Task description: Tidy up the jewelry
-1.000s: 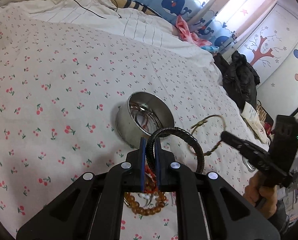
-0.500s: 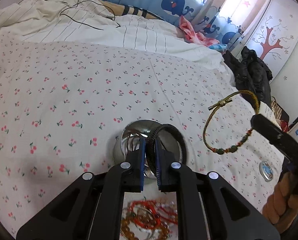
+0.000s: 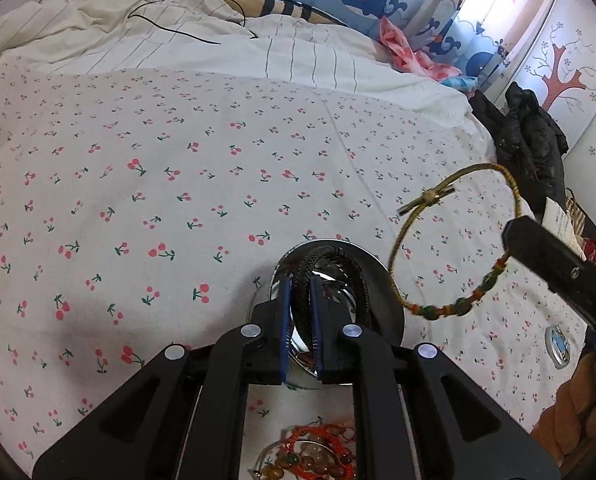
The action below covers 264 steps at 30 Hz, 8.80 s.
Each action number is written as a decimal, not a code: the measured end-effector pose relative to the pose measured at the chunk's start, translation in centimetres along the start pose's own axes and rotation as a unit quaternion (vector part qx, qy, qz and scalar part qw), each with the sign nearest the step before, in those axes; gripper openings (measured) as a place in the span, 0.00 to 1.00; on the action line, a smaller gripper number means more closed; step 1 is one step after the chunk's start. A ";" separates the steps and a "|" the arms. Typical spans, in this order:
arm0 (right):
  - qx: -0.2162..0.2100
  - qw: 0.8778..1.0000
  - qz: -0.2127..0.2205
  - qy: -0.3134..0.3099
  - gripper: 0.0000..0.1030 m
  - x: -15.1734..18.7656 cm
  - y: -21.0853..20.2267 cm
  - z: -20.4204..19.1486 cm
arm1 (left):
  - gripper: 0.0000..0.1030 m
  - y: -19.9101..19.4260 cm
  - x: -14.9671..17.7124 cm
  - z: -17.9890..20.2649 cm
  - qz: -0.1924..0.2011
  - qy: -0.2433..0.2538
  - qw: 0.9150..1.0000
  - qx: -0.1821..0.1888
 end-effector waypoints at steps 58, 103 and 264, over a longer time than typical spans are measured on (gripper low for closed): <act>0.099 0.982 -0.139 -0.083 0.76 8.4 1.6 0.6 | 0.79 -6.5 3.1 -2.0 0.060 0.102 0.983 -0.141; 0.223 0.915 -0.245 -0.231 0.82 15.0 0.9 3.5 | 0.38 -3.3 5.5 -10.5 -0.031 -0.064 0.989 -0.130; 0.162 0.968 -0.127 -0.145 0.77 6.1 7.3 0.1 | 0.78 -7.5 2.4 -8.4 -0.003 0.024 0.991 -0.131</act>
Point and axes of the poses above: each gripper's, at about its wrist camera, not at the fingertips, and y roughly the way its jaws point, z to its right, x to its underside, the point moved 10 cm from there along y, roughly the way its jaws point, and after that the axes turned 10 degrees about -y, right-handed, at the moved point
